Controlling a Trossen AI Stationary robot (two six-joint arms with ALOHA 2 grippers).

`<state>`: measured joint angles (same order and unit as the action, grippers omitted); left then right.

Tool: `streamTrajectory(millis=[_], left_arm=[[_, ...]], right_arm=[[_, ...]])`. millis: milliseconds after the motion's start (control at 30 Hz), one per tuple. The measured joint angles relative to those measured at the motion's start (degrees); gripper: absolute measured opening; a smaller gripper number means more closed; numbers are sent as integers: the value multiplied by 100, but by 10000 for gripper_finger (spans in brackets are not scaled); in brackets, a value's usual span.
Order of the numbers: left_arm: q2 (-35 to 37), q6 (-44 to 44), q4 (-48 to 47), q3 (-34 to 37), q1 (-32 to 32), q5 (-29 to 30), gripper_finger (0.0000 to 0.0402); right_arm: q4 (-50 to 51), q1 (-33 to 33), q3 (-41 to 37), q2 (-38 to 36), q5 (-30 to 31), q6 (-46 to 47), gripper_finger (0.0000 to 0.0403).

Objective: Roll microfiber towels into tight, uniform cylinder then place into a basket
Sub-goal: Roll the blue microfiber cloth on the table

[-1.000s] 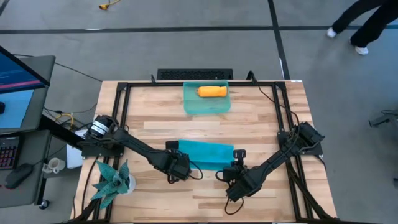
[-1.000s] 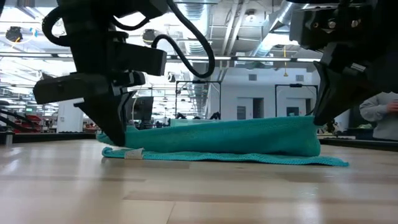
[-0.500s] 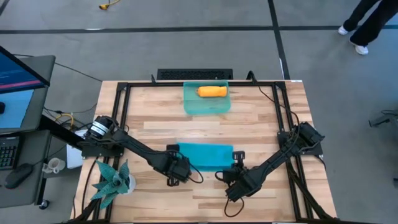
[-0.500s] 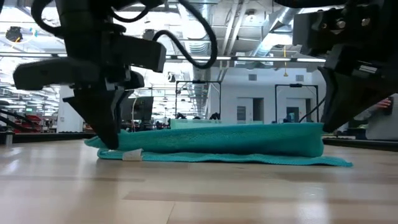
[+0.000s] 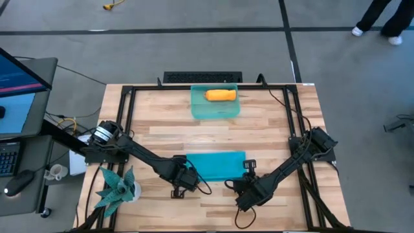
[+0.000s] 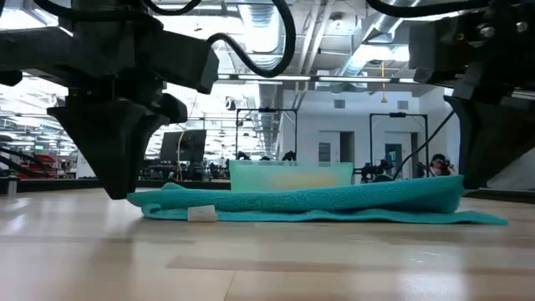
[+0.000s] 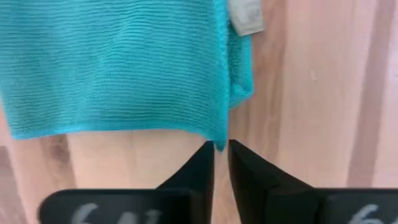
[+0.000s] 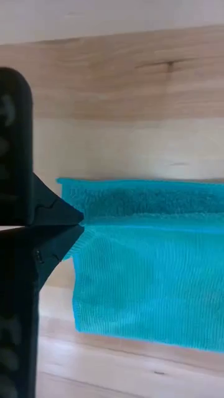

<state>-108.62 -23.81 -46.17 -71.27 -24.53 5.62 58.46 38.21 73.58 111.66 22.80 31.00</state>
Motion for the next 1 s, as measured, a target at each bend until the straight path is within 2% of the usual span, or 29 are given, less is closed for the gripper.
streamTrajectory(millis=[267, 500, 667, 767, 833, 933, 1000], left_arm=[[0, -25, 35, -4, 4, -119, 105], [11, 22, 36, -50, -5, -60, 114], [20, 183, -54, -364, -111, 19, 114], [20, 428, -255, -657, -230, 372, 114], [24, 608, -386, -825, -300, 852, 114], [26, 797, -439, -929, -366, 1549, 114], [28, 858, -438, -891, -381, 1757, 114]], right_arm=[[-44, -4, 2, 0, -67, 80, 65], [49, -5, 27, 0, -91, 241, 126], [769, 6, 377, 0, -200, 459, 155], [1294, 55, 665, 0, -186, 620, 161], [1491, 124, 805, -1, -150, 652, 161], [1484, 268, 855, 0, 206, 649, 153], [1617, 382, 849, 0, 434, 661, 145]])
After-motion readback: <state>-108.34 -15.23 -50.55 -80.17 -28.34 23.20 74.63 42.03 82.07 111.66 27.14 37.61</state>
